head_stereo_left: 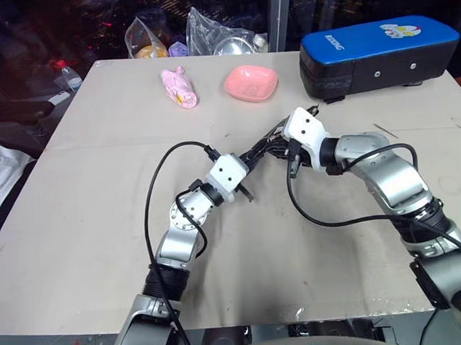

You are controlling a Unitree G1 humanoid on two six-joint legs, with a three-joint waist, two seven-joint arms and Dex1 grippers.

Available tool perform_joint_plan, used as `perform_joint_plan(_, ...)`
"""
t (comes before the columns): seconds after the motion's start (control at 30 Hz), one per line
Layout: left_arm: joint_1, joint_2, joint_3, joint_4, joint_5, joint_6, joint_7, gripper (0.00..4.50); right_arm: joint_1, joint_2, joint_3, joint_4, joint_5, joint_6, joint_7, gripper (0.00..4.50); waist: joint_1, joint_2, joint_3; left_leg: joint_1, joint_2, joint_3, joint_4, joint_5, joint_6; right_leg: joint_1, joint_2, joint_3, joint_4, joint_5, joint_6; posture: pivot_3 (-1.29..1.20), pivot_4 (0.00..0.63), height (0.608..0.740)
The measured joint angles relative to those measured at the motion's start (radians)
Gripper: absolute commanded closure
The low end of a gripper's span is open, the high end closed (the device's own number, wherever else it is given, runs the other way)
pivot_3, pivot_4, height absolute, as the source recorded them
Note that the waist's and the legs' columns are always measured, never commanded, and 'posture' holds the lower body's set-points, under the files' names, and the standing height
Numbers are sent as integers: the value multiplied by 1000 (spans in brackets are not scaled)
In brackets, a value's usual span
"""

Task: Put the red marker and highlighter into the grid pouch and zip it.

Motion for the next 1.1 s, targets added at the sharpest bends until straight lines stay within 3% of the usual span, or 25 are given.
perform_joint_plan(0.17,0,-3,-5,4,0,-4,2,4500,-2,-18,15,-14,-10,-23,37,4465,0,0,0,0,0,0,0,0,0,0,1,0,0,0,0,0,150,738)
perform_joint_plan(0.27,0,-5,-6,11,0,-8,1,4500,-2,-28,18,-26,-17,-31,55,3729,0,0,0,0,0,0,0,0,0,0,1,0,0,0,0,0,150,738)
perform_joint_plan(0.43,-2,-11,-5,21,-1,-6,1,4500,39,-49,-64,-107,68,31,75,1341,3,0,0,-1,0,-1,0,0,0,0,0,-1,0,0,0,0,150,738)
perform_joint_plan(0.57,-3,-3,-4,11,-23,8,-21,4500,76,-119,-210,-171,204,145,109,1341,5,0,0,-1,0,-1,1,0,0,0,0,-1,0,0,0,0,150,738)
perform_joint_plan(0.7,-8,8,-3,-17,-56,31,-56,4500,80,-109,-302,-175,264,197,67,1341,-2,0,0,0,0,-2,1,0,0,0,0,0,1,0,0,0,150,738)
perform_joint_plan(0.73,-12,15,-2,-27,-63,41,-66,4500,71,-86,-327,-151,269,208,26,1829,-3,0,0,0,0,-2,1,0,0,0,0,0,1,0,0,0,150,738)
perform_joint_plan(0.8,-20,19,1,-35,-73,46,-78,4500,62,-58,-342,-113,268,216,-27,2279,-2,0,0,0,0,-1,1,0,0,0,1,0,1,0,0,0,150,738)
perform_joint_plan(0.83,-23,22,2,-39,-82,50,-86,4500,55,-32,-344,-86,261,216,-66,2828,-2,0,0,0,0,-1,1,0,0,0,1,0,1,0,0,0,150,738)
perform_joint_plan(0.9,-27,22,2,-43,-87,51,-91,4500,53,-16,-344,-59,252,214,-94,3311,0,0,0,0,0,-1,1,0,0,0,1,0,1,0,0,0,150,738)
perform_joint_plan(0.93,-28,23,2,-47,-91,54,-99,4500,53,-9,-339,-32,239,204,-114,3936,0,0,0,0,0,-1,1,0,0,0,2,0,1,0,0,0,150,738)
perform_joint_plan(0.97,-28,24,2,-49,-95,55,-103,4500,52,-2,-337,-8,230,194,-128,4260,1,0,0,0,-1,-1,1,0,0,0,2,0,0,0,0,0,150,738)
perform_joint_plan(1.0,-30,26,2,-49,-97,59,-107,4500,52,9,-335,18,217,180,-143,4463,2,0,0,-1,-1,-1,1,0,0,0,1,0,0,0,0,0,150,738)
perform_joint_plan(1.1,-34,25,1,-49,-99,68,-113,4500,52,29,-324,77,193,147,-175,4463,1,0,0,0,-1,0,1,0,0,0,1,0,0,0,0,0,150,738)
